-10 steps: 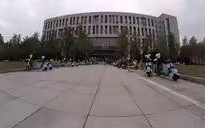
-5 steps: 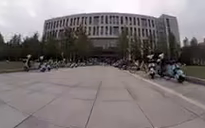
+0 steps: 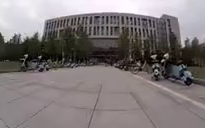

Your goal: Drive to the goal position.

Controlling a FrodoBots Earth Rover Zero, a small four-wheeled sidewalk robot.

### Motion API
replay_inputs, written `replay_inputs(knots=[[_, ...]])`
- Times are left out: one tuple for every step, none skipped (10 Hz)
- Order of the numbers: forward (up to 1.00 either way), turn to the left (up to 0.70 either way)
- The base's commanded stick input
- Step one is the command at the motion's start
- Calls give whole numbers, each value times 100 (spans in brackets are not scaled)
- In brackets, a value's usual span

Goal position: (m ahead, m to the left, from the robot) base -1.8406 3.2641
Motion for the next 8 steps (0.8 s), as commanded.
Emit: replay_inputs(knots=[[70, 0], [70, 0], [70, 0], [70, 0], [70, 0], [70, 0], [70, 0], [70, 0]])
